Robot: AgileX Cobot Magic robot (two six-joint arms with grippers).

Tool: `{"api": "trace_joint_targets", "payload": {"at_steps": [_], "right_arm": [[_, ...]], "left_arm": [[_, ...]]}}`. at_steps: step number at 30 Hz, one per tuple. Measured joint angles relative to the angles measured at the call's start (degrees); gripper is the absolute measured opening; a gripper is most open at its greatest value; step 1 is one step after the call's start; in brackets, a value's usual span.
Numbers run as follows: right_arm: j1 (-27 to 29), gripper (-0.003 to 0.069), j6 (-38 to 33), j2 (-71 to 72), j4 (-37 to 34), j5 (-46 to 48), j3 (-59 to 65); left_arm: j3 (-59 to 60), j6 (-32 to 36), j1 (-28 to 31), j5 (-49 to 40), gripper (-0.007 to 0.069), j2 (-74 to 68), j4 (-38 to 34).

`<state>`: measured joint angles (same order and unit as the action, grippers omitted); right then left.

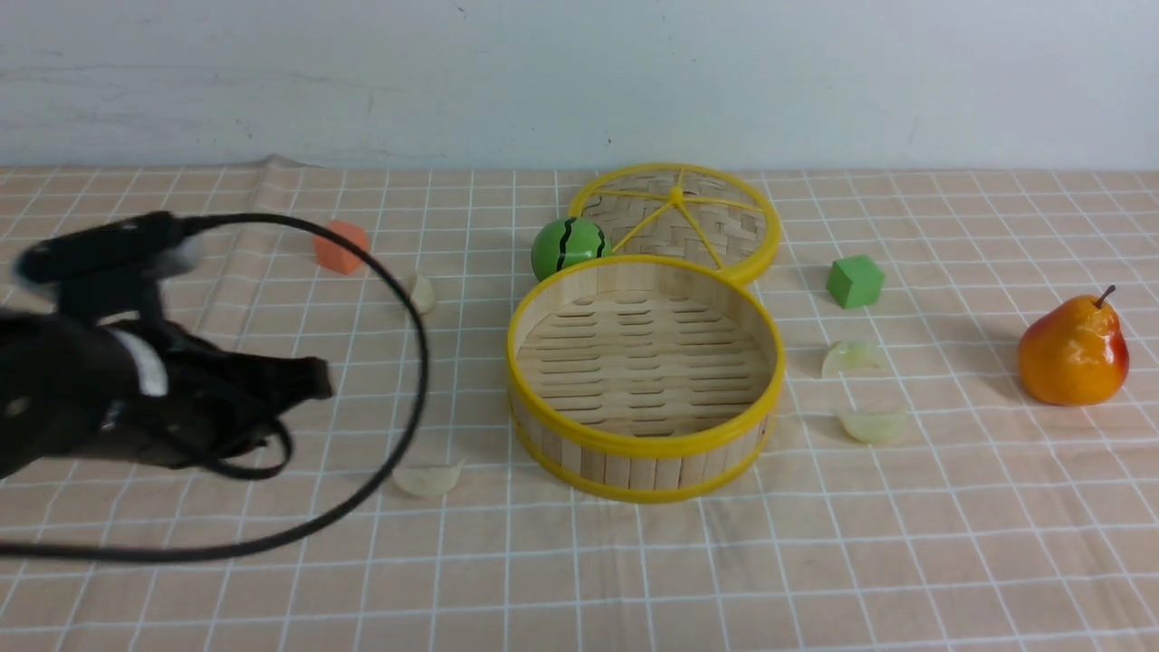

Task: Put the dumplings into the steamer on the table with the brown tablecloth.
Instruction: 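Reach for and grasp a dumpling on the table with the left gripper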

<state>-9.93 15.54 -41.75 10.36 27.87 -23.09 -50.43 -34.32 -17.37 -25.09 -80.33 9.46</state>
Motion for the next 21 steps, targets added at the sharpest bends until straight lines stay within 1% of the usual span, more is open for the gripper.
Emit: {"api": "trace_joint_targets", "payload": {"at_steps": [3,6,7,10,11,12,15,16,17,19,21], "right_arm": [[-3.8,-0.0005,-3.24,-5.56,-2.23,3.06,-3.43],[-6.05,-0.0004,-5.43,-9.47,-3.51,3.11,-4.58],[-7.13,-0.0004,-6.0,-11.3,-3.83,2.8,-4.85],[-8.15,-0.0004,-6.6,-13.75,-3.83,2.65,-4.9],[-8.21,-0.0002,-6.86,-14.37,-3.83,2.65,-4.9],[-8.21,-0.0002,-6.86,-14.43,-3.83,2.65,-4.9],[-8.28,-0.0002,-7.45,-14.81,-3.45,2.11,-4.96],[-8.28,-0.0002,-7.62,-14.8,-3.04,1.75,-5.0],[-8.28,-0.0002,-7.65,-14.8,-3.04,1.68,-5.0],[-8.28,-0.0002,-8.07,-14.8,-1.74,1.1,-5.1],[-8.28,-0.0002,-8.07,-14.8,-1.19,1.1,-5.1]], "left_arm": [[-10.05,4.54,-0.82,-2.99,-0.0014,-9.27,-3.42],[-18.85,6.95,-0.82,-5.78,-0.0014,-15.28,-4.13],[-24.79,8.18,-0.82,-7.65,-0.0014,-19.44,-4.25],[-37.58,9.65,-0.82,-11.16,-0.0005,-28.53,-3.61],[-41.81,9.59,-0.82,-12.73,0.0018,-32.2,-2.71],[-43.47,9.51,-0.82,-13.29,0.0023,-32.8,-2.54],[-57.91,7.02,-0.82,-18.3,0.0174,-43.64,1.4],[-61.77,6.29,-0.82,-19.26,0.0213,-46.54,2.45],[-62.51,6.14,-0.76,-19.76,0.0223,-47.13,2.64],[-71.93,5.1,-0.44,-22.94,0.0337,-54.11,3.61],[-76.99,4.84,0.04,-25.12,0.0395,-58.29,3.57]]}}
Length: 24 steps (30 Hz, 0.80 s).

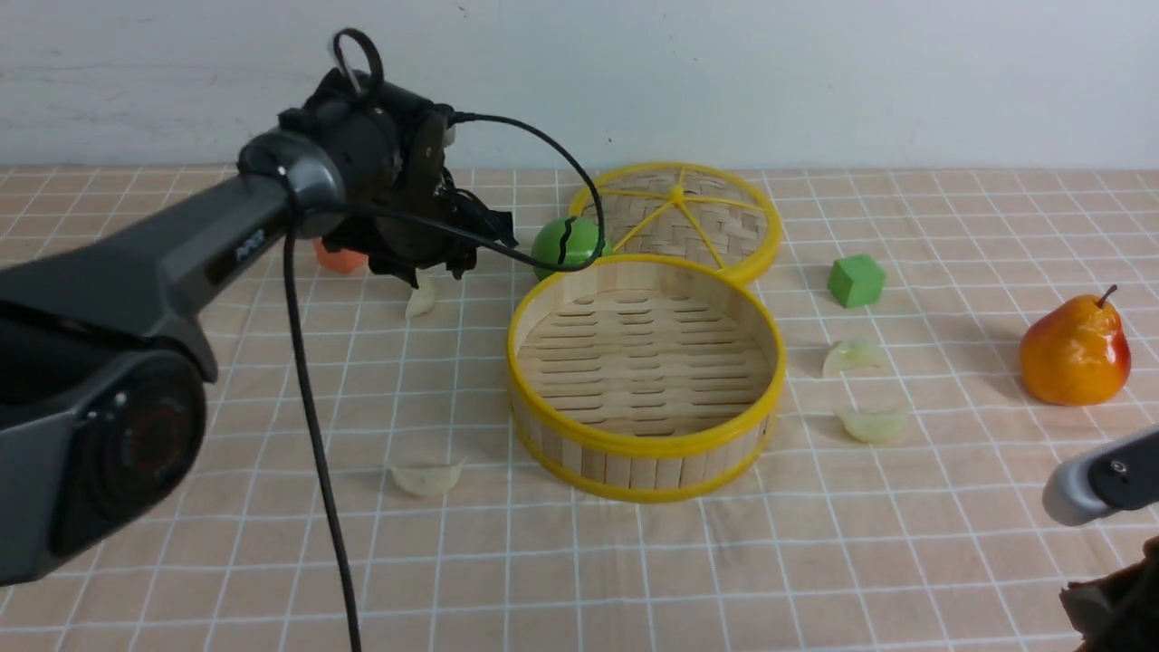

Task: Put the dumplings into the steamer on the table with the brown tablecloth.
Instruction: 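Reach for and grasp a dumpling on the table with the left gripper, then place the dumpling into the bamboo steamer basket with the left gripper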

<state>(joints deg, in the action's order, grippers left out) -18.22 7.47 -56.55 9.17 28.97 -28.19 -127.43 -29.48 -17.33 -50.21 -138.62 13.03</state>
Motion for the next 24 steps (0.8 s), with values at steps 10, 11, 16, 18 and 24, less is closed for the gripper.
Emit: {"api": "trace_joint_targets", "payload": {"at_steps": [10,11,16,18,24], "right_arm": [[0.0,-0.0001,-0.17,0.0,0.36,-1.22,0.0],[0.0,0.0,-0.17,0.0,0.36,-1.27,0.0],[0.0,0.0,-0.17,0.0,0.36,-1.28,0.0],[0.0,0.0002,-0.17,0.0,0.36,-1.4,0.0],[0.0,0.0003,-0.17,0.0,0.36,-1.45,0.0]], "left_arm": [[-11.02,3.68,4.56,-3.79,0.0211,-9.38,-5.03],[-11.09,5.26,4.71,-3.79,0.0181,-9.38,-5.83],[-11.23,9.75,3.88,-7.34,0.0189,-7.28,-10.05],[-11.22,10.75,2.24,-9.97,0.0189,-4.18,-11.51],[-11.91,12.89,-5.66,-12.82,0.0189,3.34,-12.63]]}}
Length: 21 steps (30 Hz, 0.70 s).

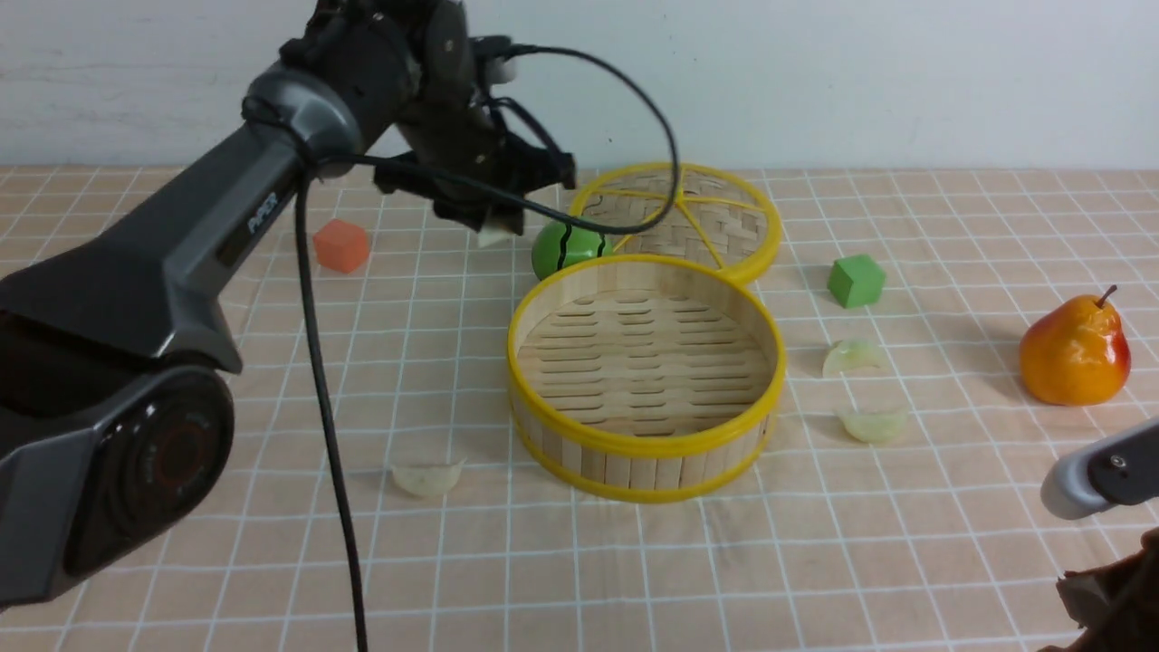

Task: Put the dumplings into the steamer on the table with the brown tablecloth.
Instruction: 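Place the dumpling into the bamboo steamer basket with the left gripper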

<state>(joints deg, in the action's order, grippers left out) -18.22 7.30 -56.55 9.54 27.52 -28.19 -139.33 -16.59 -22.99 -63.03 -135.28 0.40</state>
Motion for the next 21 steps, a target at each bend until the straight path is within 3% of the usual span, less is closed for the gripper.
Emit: {"api": "trace_joint_targets", "payload": {"at_steps": [4,11,17,21], "right_arm": [[0.0,0.0003,0.0,0.0,-0.13,0.0,0.0],[0.0,0.0004,0.0,0.0,-2.1,-0.83,0.0],[0.0,0.0011,0.06,0.0,-4.36,-1.24,0.0],[0.0,0.0014,0.06,0.0,-4.49,-1.24,0.0]], "left_arm": [[-0.01,0.19,-4.14,-1.2,0.0189,-2.52,-0.4],[0.32,0.19,-5.47,-1.2,0.0192,-7.64,-0.4],[0.39,0.12,-5.43,-1.19,0.039,-7.9,0.36],[0.58,0.0,-6.05,-5.92,0.044,-4.25,4.59]]}}
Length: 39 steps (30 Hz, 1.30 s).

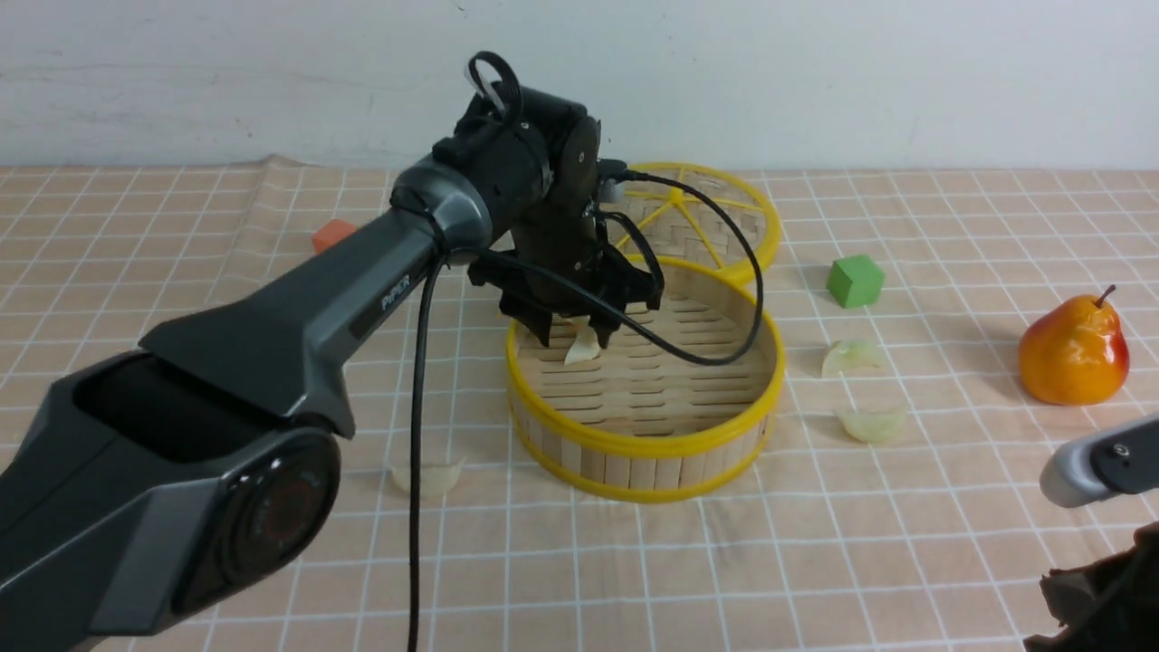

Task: Put the dumplings into the steamer on the table with the brown tablecloth.
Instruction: 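Place the dumpling into the bamboo steamer basket with the left gripper, then reach for and grasp a dumpling on the table with the left gripper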

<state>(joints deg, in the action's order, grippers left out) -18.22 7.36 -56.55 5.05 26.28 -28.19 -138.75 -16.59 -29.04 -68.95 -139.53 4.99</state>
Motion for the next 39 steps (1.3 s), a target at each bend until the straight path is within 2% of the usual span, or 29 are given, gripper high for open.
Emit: {"api": "trace_joint_targets", "payload": {"at_steps": [3,7,9,10,13,17,19,22,28,30,36,39], "right_arm": [[0.0,0.0018,0.0,0.0,-0.27,0.18,0.0],[0.0,0.0021,0.0,0.0,-0.7,0.25,-0.05],[0.0,0.0023,0.0,0.0,-1.26,0.28,-0.05],[0.0,0.0023,0.0,0.0,-1.33,0.28,-0.06],[0.0,0.0027,0.0,0.0,-1.99,0.28,-0.11],[0.0,0.0031,0.0,0.0,-3.39,0.28,-0.11],[0.0,0.0031,0.0,0.0,-3.66,0.22,-0.11],[0.0,0.0033,0.0,0.0,-4.38,0.18,-0.11],[0.0,0.0039,0.0,0.0,-4.49,0.16,-0.11],[0.0,0.0043,0.0,0.0,-4.49,0.03,-0.11],[0.0,0.0048,0.0,0.0,-4.49,-0.02,-0.11],[0.0,0.0051,0.0,0.0,-4.49,-0.02,-0.11]], "left_arm": [[0.18,1.1,-0.58,-1.97,0.0421,7.25,4.27],[2.32,1.97,-0.66,-2.03,0.0377,16.34,4.56],[8.23,2.78,-0.73,-2.03,0.0321,25.65,4.1],[8.82,2.78,-0.73,-2.1,0.0318,25.65,4.1],[23.02,2.69,-0.41,-0.83,0.0263,33.34,4.1],[45.98,1.0,1.37,9.93,0.025,37.61,4.1],[53.19,0.48,2.26,14.67,0.0255,37.73,4.08],[61.96,0.24,3.57,21.45,0.0307,37.4,3.91],[63.92,3.34,3.72,27.0,0.0464,34.87,3.85],[63.92,8.7,3.72,29.46,0.0521,32.55,3.91],[63.92,22.64,3.72,29.7,0.0522,27.67,3.8],[63.92,24.47,3.72,29.34,0.0477,26.93,3.04]]}}
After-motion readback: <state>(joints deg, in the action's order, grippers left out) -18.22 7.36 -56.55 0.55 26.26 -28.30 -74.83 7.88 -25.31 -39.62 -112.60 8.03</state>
